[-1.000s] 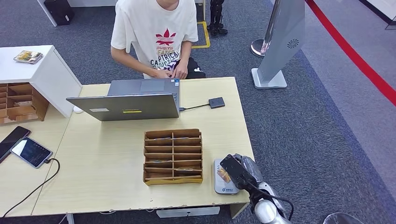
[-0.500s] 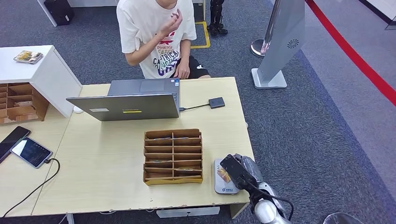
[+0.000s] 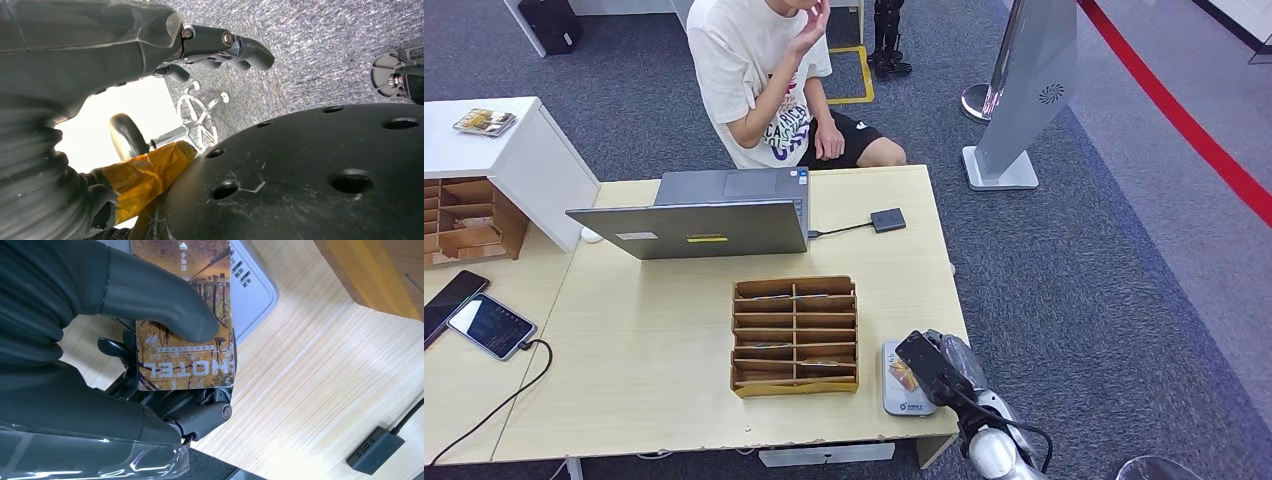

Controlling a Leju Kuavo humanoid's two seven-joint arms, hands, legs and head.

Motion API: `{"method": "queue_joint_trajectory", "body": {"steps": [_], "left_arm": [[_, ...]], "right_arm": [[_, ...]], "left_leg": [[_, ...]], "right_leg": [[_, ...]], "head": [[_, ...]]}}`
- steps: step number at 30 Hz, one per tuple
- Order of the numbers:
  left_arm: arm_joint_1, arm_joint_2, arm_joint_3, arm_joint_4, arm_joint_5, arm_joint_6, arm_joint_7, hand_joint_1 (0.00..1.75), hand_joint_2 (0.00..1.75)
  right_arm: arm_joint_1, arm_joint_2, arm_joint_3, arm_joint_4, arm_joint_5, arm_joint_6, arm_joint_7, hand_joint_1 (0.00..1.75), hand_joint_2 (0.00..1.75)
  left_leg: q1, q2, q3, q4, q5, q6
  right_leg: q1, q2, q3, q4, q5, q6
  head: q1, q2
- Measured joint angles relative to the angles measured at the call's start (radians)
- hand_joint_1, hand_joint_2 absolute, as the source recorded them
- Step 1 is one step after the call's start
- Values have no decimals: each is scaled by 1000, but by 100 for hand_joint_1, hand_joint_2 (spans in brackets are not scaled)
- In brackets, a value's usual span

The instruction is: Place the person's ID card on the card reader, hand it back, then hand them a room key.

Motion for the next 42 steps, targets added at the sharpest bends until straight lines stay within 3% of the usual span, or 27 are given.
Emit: {"method": "queue_joint_trajectory", "body": {"steps": [42], "left_arm": [[0, 2, -5, 0, -3, 3, 0, 0, 175]], "right_arm": [[0, 0, 1, 5, -4, 0, -8, 175, 175]], "left_leg": [[0, 0, 0, 0, 0, 0]], "right_leg": [[0, 0, 0, 0, 0, 0]], "head": [[0, 0]]}}
